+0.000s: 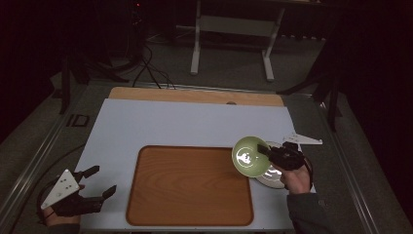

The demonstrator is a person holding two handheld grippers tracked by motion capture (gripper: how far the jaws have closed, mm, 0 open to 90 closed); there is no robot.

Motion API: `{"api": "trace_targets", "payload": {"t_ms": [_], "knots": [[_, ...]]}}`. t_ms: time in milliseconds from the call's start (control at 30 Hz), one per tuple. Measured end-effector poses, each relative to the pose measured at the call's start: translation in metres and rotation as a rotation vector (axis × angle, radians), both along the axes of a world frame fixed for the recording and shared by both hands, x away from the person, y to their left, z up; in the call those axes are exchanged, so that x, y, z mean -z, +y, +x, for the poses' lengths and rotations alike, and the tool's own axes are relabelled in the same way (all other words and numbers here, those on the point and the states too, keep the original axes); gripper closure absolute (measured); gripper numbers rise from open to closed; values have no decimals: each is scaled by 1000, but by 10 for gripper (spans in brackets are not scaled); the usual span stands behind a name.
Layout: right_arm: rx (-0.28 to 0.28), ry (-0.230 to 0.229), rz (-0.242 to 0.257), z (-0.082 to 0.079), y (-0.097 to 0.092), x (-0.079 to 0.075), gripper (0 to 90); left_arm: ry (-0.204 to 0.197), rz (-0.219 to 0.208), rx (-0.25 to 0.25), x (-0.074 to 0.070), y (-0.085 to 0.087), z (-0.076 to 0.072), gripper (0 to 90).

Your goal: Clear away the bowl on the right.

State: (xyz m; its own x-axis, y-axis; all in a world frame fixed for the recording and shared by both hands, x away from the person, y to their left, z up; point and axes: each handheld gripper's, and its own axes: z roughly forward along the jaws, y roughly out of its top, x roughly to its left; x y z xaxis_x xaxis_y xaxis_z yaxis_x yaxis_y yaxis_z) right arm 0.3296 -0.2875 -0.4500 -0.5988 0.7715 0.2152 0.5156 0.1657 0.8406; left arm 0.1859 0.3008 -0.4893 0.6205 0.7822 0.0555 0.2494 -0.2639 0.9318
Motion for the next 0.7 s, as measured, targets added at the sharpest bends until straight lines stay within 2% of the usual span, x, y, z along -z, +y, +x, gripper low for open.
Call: {"api": "trace_targets", "payload": {"t_ms": [700], "knots": [[-80,-1,-15,0,24,3,829,-2,-1,-1,0,0,0,154]]}}
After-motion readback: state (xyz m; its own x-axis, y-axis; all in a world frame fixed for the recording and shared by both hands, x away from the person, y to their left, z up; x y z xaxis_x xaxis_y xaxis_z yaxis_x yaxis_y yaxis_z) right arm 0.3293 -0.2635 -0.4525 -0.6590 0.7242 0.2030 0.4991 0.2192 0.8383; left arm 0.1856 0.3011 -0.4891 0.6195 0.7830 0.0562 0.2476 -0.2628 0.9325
